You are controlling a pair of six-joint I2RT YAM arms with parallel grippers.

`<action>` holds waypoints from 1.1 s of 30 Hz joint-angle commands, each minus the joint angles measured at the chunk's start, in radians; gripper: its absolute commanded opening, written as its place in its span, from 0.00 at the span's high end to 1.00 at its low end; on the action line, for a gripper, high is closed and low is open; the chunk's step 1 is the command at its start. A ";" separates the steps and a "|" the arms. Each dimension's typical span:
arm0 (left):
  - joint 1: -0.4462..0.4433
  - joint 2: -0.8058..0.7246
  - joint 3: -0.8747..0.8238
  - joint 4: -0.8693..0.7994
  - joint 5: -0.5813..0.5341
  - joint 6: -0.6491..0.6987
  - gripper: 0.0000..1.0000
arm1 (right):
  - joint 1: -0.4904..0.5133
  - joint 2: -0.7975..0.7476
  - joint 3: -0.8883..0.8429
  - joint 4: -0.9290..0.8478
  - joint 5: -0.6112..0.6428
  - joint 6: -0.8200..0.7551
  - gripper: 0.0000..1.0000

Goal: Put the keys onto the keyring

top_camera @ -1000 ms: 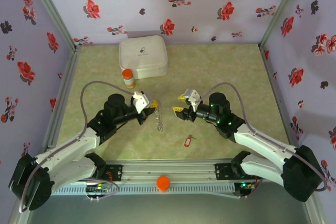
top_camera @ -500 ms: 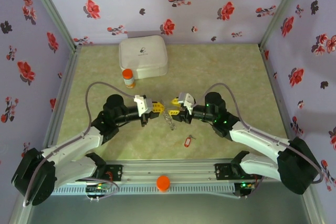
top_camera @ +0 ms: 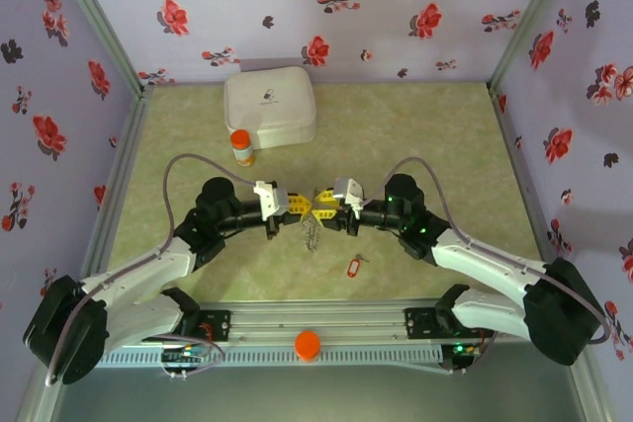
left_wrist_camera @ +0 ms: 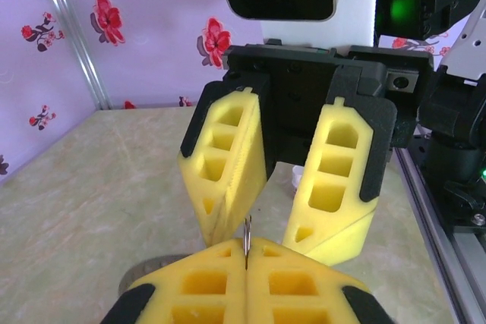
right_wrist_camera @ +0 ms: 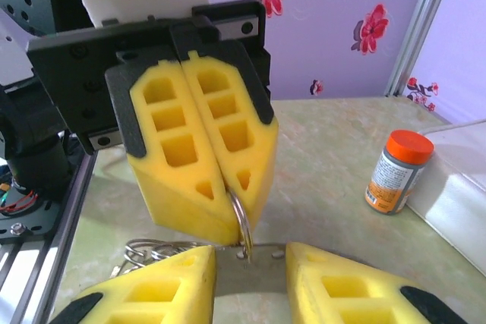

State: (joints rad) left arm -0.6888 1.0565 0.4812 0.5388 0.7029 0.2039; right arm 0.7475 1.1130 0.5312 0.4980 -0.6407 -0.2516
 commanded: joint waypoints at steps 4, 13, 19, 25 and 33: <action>0.006 0.008 0.010 0.059 0.040 0.026 1.00 | 0.012 0.000 0.022 0.062 -0.027 0.020 0.76; 0.006 0.001 0.007 0.051 0.042 0.038 1.00 | 0.013 -0.003 0.040 -0.013 -0.028 -0.018 0.91; 0.005 -0.018 0.015 -0.042 0.025 0.089 0.89 | 0.013 -0.025 0.078 -0.141 -0.007 -0.087 1.00; 0.006 -0.038 0.115 -0.429 -0.164 0.204 0.57 | 0.031 -0.005 0.202 -0.442 0.129 -0.154 1.00; 0.003 -0.031 0.166 -0.539 -0.186 0.265 0.61 | 0.081 0.059 0.373 -0.706 0.270 -0.252 1.00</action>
State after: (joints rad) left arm -0.6792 1.0336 0.6163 0.0723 0.5350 0.4263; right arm 0.8101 1.1534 0.8490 -0.0864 -0.4427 -0.4473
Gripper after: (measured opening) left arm 0.393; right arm 0.064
